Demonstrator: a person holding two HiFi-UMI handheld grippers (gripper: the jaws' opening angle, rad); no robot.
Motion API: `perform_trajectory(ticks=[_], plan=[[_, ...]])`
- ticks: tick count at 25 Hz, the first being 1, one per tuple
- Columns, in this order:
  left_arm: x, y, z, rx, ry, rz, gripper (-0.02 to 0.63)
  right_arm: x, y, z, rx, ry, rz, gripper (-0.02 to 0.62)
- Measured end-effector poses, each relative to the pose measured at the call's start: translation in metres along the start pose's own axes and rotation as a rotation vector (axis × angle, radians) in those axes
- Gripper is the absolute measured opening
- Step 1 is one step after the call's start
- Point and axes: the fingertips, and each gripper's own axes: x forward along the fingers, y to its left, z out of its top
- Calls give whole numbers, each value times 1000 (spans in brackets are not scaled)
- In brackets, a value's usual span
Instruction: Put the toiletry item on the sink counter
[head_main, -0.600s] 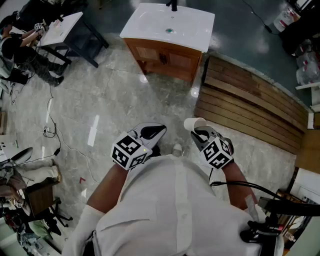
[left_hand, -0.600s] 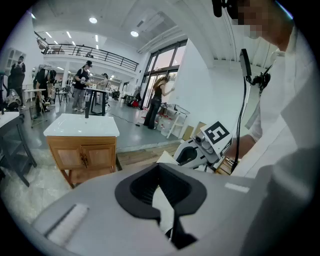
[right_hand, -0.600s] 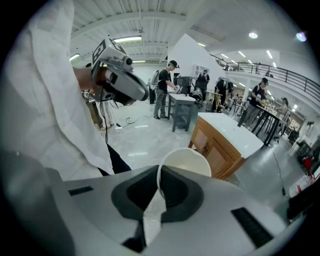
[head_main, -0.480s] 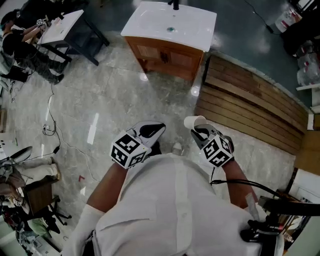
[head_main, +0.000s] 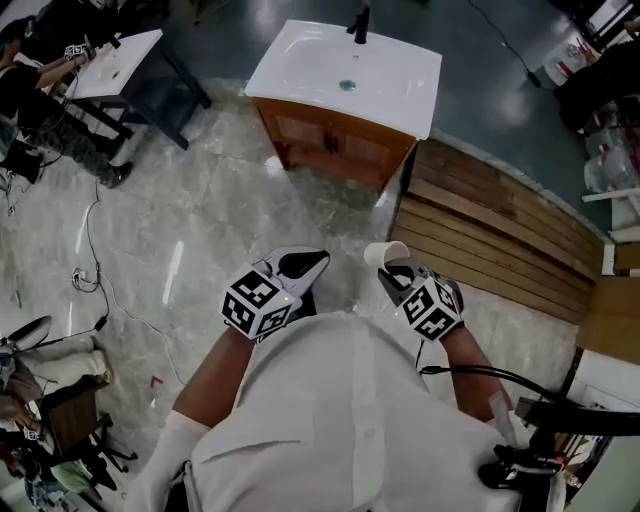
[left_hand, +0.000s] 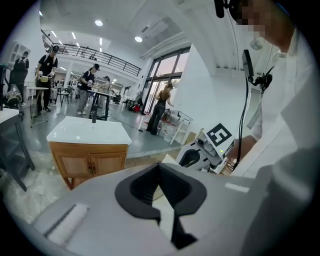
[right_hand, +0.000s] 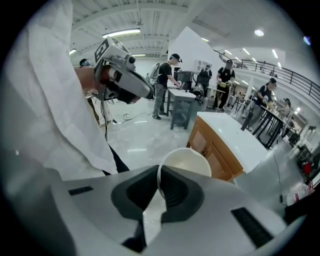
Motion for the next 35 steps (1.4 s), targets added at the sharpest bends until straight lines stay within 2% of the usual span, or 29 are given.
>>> perform_trajectory(ticks=[7,15,21,25,35], plan=[[-27,92,38,28,-24,-29,6,48,-69,73,-55,62,-4,12],[-68,196,45,33,-24,4,6,114,-152,157,-169,90,-37,12],[-81,250,53,-25,-71,61,6,147,-226,198,-219,104,-47,12],[-80,294,63,-55,-77,105,6,178,-285,223,-242,105,-23,12],[-51,395,137,-112,-112,254,6,260,-467,283,-308,118,25,12]])
